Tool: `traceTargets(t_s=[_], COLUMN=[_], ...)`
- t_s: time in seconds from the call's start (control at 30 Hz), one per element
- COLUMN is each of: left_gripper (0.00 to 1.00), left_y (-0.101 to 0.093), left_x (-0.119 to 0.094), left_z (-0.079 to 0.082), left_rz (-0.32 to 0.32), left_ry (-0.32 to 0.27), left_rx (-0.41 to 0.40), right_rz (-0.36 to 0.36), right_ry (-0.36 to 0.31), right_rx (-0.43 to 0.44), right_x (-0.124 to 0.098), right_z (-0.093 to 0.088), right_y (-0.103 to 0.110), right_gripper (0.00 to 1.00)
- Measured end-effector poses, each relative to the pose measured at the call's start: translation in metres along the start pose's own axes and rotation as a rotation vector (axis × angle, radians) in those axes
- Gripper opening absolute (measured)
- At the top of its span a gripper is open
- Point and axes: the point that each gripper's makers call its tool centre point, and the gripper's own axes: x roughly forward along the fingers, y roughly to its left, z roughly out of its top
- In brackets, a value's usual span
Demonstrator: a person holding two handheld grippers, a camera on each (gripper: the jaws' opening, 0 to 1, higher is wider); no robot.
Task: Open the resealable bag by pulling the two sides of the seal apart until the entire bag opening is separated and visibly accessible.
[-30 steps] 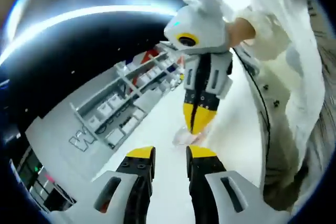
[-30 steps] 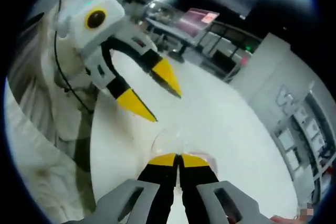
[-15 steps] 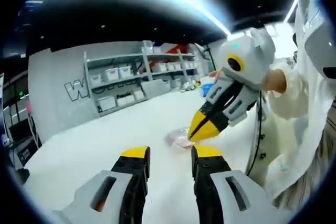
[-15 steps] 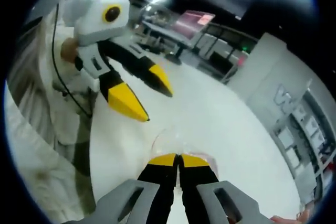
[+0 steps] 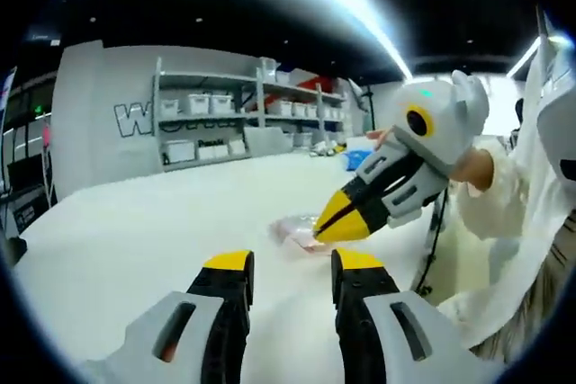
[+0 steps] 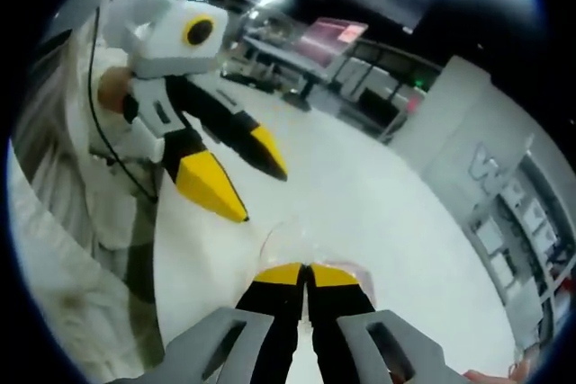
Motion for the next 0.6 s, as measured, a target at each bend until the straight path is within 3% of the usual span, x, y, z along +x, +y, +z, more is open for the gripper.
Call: traceTargets(t_s=[0.17, 0.4, 0.6], left_gripper=[0.34, 0.36, 0.38], left_y=[-0.004, 0.01, 0.017], left_x=[-0.001, -0.006, -0.01], left_z=[-0.002, 0.007, 0.006], left_rz=[-0.019, -0.029, -0.003], left_ry=[0.015, -0.043, -0.053], left_rx=[-0.158, -0.427, -0.437], right_rz=[-0.001, -0.001, -0.001], right_ry=[0.0, -0.003, 0.0], right_rx=[0.0, -0.001, -0.002], right_x=[0.0, 0.0, 0.001], right_z=[-0.001, 0.0, 0.0], right_y=[0.001, 0.002, 0.002], right_gripper=[0.0, 0.0, 0.0])
